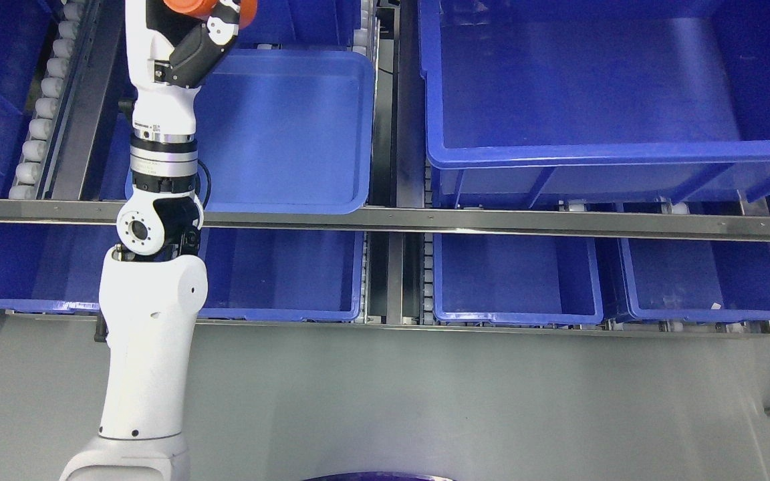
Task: Grab orange capacitor from left shelf to right desk
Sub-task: 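Pull the held capacitor back toward the robot, clear of the shelf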
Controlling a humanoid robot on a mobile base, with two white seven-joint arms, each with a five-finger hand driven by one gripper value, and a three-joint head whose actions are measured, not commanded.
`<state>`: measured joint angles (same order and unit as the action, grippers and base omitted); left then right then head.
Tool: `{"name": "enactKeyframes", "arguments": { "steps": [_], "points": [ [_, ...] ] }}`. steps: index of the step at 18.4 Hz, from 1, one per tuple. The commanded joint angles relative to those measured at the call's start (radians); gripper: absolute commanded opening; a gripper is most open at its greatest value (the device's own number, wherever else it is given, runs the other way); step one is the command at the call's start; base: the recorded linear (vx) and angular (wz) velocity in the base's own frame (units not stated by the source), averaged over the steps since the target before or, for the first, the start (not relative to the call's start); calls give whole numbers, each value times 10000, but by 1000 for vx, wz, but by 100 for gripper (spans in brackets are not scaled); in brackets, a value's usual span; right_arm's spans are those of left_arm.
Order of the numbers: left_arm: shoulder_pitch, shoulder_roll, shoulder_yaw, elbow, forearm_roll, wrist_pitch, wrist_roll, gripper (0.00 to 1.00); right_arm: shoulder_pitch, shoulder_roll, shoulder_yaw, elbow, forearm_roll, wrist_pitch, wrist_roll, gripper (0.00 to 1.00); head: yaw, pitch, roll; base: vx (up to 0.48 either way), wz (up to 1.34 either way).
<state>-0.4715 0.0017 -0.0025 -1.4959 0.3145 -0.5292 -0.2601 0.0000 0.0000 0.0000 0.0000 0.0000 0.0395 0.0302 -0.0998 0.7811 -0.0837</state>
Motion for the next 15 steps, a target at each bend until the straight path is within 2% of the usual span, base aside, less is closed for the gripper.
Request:
{"name": "enactKeyframes", "arguments": {
  "steps": [1, 3, 5, 9, 15],
  "points": [
    [1413, 157, -1153, -1345, 15, 76, 9, 2, 338, -175, -123, -230, 0, 4, 4, 100, 0, 0, 0, 0, 0],
    [2180, 157, -1736, -1561, 15, 107, 9, 2, 338, -175, -123, -230, 0, 4, 4, 100, 0, 0, 0, 0, 16],
    [2582, 157, -1770, -1562, 15, 108, 9, 2, 338, -175, -107, -230, 0, 4, 4, 100, 0, 0, 0, -6, 17],
    [2568, 157, -1601, -1562, 15, 31, 9, 2, 338, -175, -108, -230, 0, 4, 4, 100, 0, 0, 0, -24, 1],
    [2476, 157, -1509, -1562, 30, -628, 9, 2, 338, -175, -123, -230, 0, 4, 4, 100, 0, 0, 0, -96, -29]
  ]
}}
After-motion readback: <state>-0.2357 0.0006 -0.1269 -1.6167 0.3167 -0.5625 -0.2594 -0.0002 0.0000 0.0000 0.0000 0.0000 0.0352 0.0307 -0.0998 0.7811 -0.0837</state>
